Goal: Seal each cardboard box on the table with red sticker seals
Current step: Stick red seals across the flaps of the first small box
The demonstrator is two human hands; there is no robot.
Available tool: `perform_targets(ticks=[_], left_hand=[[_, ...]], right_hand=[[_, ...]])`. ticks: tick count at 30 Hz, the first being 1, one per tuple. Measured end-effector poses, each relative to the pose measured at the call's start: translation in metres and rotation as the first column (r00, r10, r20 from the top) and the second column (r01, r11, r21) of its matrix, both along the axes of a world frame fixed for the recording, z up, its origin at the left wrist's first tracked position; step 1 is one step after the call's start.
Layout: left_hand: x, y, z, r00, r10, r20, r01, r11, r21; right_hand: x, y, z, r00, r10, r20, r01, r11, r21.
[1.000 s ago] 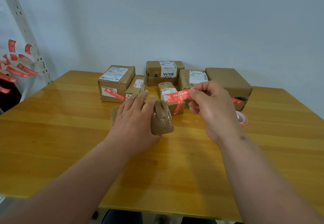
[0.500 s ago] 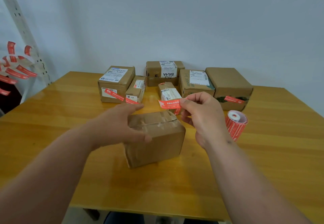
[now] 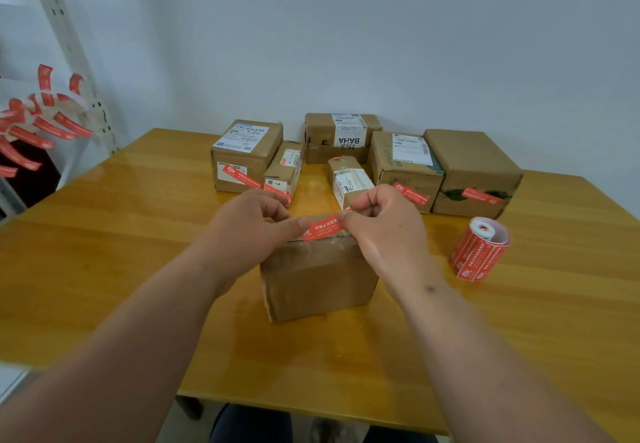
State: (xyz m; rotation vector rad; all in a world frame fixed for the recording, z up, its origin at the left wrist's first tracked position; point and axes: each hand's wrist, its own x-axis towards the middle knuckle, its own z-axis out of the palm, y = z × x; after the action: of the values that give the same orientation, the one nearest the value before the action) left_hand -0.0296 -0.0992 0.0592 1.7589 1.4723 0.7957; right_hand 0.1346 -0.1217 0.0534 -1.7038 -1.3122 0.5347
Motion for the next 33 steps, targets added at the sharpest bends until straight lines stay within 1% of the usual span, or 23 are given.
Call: perform_targets(ticks=[3, 7, 9, 12, 15, 18, 21, 26, 33], left_hand=[[0.001, 0.001, -0.001, 0.999, 0.006, -0.041, -0.005, 1.000, 0.029], [-0.001, 0.006, -0.004, 0.999, 0.039, -0.037, -0.037, 0.999, 0.040], [0.000, 0.007, -0.004, 0.996, 0.041, -0.077, -0.039, 0.999, 0.037], [0.003, 0.009, -0.002, 0.986, 0.046, -0.160, -0.038, 0.998, 0.057], [0.006, 0.010, 0.002, 0.966, 0.042, -0.254, -0.025, 0.997, 0.069], [0.007, 0.012, 0.001, 0.956, 0.031, -0.293, -0.004, 0.996, 0.091], [0.007, 0.014, -0.001, 0.939, 0.036, -0.341, 0.009, 0.992, 0.129], [0.007, 0.013, -0.002, 0.901, 0.043, -0.432, 0.050, 0.978, 0.202], [0.010, 0.012, -0.004, 0.896, 0.067, -0.438, 0.037, 0.974, 0.224]], right_hand=[[-0.003, 0.000, -0.001, 1.000, 0.002, 0.018, -0.002, 1.000, -0.006], [-0.001, 0.001, -0.002, 0.998, 0.020, 0.058, -0.019, 1.000, -0.014], [0.000, 0.002, -0.001, 0.991, 0.028, 0.131, -0.025, 0.999, -0.030], [0.001, 0.001, 0.001, 0.953, 0.034, 0.300, -0.022, 0.999, -0.043], [0.000, -0.001, 0.002, 0.909, 0.031, 0.416, -0.032, 0.999, -0.005], [0.001, -0.001, 0.000, 0.850, 0.020, 0.526, -0.046, 0.998, 0.036], [0.002, 0.000, -0.004, 0.798, 0.034, 0.602, -0.085, 0.995, 0.057], [0.002, -0.002, -0.005, 0.715, 0.058, 0.696, -0.149, 0.986, 0.071], [0.000, -0.003, -0.011, 0.678, 0.027, 0.735, -0.165, 0.979, 0.116]])
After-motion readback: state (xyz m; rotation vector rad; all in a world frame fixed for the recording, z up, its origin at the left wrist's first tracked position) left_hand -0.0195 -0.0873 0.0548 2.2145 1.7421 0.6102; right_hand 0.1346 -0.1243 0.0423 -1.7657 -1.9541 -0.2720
